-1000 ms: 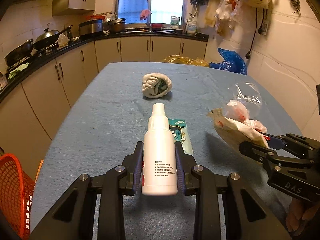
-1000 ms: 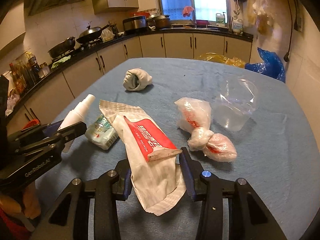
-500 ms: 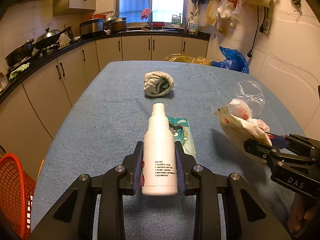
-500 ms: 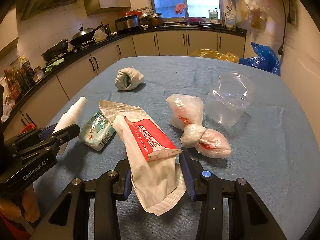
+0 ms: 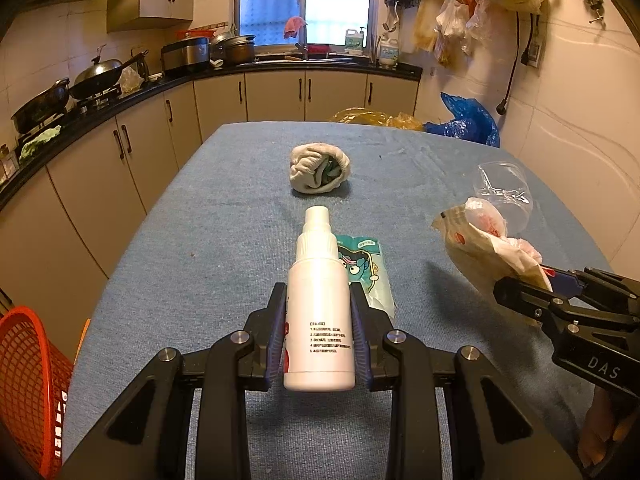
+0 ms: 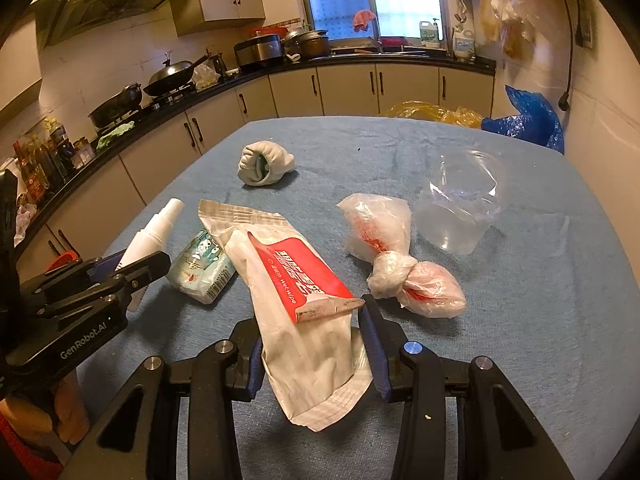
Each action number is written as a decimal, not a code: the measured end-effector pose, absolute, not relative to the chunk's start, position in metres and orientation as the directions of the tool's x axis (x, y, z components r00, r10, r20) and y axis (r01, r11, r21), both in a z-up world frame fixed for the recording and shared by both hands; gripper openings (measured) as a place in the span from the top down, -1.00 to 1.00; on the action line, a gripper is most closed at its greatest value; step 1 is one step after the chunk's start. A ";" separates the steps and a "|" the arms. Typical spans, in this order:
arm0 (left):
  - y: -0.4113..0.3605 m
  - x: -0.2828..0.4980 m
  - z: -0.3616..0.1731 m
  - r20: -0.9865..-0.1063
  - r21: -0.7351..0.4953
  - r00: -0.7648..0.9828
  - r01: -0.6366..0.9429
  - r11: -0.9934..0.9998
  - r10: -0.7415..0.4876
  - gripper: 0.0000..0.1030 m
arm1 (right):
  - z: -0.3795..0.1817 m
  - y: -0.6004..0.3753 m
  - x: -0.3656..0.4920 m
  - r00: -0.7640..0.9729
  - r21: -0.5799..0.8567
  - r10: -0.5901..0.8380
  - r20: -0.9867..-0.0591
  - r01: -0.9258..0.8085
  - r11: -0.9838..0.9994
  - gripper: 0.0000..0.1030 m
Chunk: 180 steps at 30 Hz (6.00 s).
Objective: Collect trash
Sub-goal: 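Lift the spray bottle and white-and-red snack bag and hold them above the table, then carry the spray bottle and snack bag with both grippers toward the red basket, then open both grippers over the basket to drop the bottle and bag, then move both tools back over the table toward the wipes pack and pink bags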
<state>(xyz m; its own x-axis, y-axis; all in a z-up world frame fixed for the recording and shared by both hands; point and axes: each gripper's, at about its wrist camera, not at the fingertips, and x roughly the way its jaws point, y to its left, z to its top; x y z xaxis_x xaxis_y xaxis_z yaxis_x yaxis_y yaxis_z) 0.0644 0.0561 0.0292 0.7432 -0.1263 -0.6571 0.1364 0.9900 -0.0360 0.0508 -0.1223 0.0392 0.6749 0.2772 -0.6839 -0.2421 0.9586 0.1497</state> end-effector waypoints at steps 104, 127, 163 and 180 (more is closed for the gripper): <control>0.324 -0.102 0.068 -0.648 -0.178 0.748 -0.334 0.926 0.146 0.44 | 0.082 0.146 -0.005 0.364 0.306 0.571 -0.736 -0.573 0.760 0.12; 0.350 -0.099 0.050 -0.670 -0.206 0.732 -0.343 0.916 0.124 0.21 | 0.060 0.232 0.030 0.261 0.408 0.613 -0.746 -0.549 0.730 -0.01; 0.344 -0.123 0.079 -0.627 -0.216 0.761 -0.379 0.900 0.170 -0.09 | 0.083 0.190 0.016 0.217 0.525 0.742 -0.635 -0.584 0.619 -0.41; 0.258 -0.089 0.089 -0.629 -0.190 0.773 -0.251 0.949 0.078 -0.63 | 0.093 0.018 0.024 0.572 0.323 0.470 -0.672 -0.345 0.881 -0.41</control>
<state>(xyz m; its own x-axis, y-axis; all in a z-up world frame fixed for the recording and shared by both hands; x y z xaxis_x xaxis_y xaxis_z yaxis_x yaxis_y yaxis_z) -0.0892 0.2577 0.0891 0.7733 0.0784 -0.6292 -0.2511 0.9491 -0.1903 0.0239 0.0182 0.0930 0.5716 0.4704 -0.6723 -0.3454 0.8812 0.3229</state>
